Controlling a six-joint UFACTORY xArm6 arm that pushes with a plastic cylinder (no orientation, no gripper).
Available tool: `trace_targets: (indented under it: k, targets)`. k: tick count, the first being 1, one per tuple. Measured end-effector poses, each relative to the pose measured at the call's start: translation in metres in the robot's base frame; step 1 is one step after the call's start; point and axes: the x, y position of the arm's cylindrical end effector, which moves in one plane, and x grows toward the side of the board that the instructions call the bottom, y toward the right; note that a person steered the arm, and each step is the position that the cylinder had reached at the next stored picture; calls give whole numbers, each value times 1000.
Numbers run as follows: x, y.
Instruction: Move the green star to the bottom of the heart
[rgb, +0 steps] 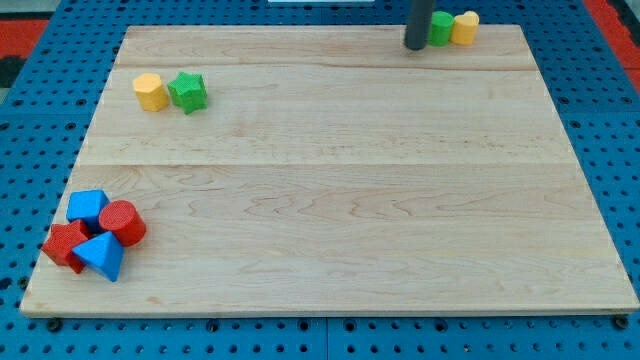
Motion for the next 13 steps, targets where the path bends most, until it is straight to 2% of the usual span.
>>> trace_targets:
  k: [1,2,3,4,5,7,8,11,13]
  targets:
    - [-6,-83]
    - [-25,-194]
    - [-27,-331]
    - [-26,-406]
    - [-13,-406]
    - [66,-405]
    - [91,-373]
    - [93,-86]
    - [87,-96]
